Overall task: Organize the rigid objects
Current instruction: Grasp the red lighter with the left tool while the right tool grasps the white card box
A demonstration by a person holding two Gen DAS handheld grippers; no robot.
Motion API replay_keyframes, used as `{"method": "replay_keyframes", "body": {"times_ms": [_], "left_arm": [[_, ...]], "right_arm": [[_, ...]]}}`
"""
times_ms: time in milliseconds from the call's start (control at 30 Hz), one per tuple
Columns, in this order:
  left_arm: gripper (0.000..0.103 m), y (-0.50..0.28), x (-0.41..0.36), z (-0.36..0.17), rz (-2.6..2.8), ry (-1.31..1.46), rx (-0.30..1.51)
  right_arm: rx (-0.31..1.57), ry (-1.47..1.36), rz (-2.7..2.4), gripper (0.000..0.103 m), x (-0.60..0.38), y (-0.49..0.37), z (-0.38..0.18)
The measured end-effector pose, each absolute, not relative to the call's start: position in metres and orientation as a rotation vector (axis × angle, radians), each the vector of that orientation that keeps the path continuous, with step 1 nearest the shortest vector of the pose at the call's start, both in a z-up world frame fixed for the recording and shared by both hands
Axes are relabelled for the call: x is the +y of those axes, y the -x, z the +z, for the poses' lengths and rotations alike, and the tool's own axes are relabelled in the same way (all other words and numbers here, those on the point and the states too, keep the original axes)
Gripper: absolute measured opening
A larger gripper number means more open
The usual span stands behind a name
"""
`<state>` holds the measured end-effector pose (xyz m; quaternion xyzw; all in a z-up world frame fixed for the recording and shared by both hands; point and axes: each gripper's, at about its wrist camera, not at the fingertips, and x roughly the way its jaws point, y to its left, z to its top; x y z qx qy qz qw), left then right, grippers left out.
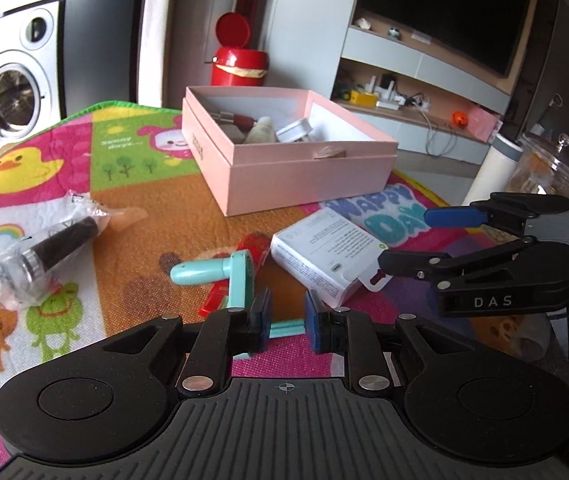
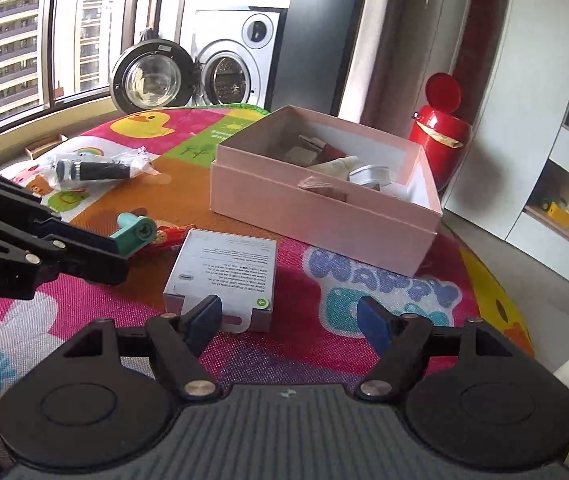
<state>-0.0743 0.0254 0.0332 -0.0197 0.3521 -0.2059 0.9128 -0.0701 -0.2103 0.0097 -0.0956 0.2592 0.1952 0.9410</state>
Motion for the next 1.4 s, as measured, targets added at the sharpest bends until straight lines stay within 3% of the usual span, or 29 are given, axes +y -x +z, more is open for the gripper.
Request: {"method": "replay_keyframes", "body": {"times_ms": [267,467,700,767,867,1167,1267,1333,1400], "left_arm": [[0.020,0.056,0.067,0.034,-0.186,0.000,0.697],[0.020,0.048,0.073,0.044,-0.359,0.051,0.695],[0.020,0.023,0.039,0.033,-0.440,-0.087,0.769],[0.028,0.020,0.032,0.029,-0.460,-0.109,0.777],[0.031,0.018,0.023,0.023,-0.462,-0.143,0.808],[0.027,0.034,0.026,0.022,-0.419,-0.097,0.798],[0.027,0.050,0.026,0.023,-0.421,-0.089,0.807],[0.028,0.056,0.026,0.024,-0.413,-0.080,0.810],[0.028,0.053,0.028,0.024,-0.389,-0.031,0.824]], "right_arm": [[0.564,-0.112,0.412,0.081,-0.239,0.048,-0.011],[0.591,-0.194,0.427,0.083,-0.248,0.040,-0.016],[0.575,-0.185,0.433,0.083,-0.248,0.046,-0.014],[0.554,-0.165,0.461,0.083,-0.246,0.051,-0.011],[0.548,-0.083,0.539,0.083,-0.234,0.061,-0.007],[0.618,0.125,0.549,0.084,-0.197,0.074,-0.014],[0.622,0.135,0.550,0.090,-0.195,0.076,-0.017],[0.630,0.121,0.569,0.101,-0.195,0.076,-0.018],[0.636,0.137,0.563,0.103,-0.190,0.076,-0.019]]}}
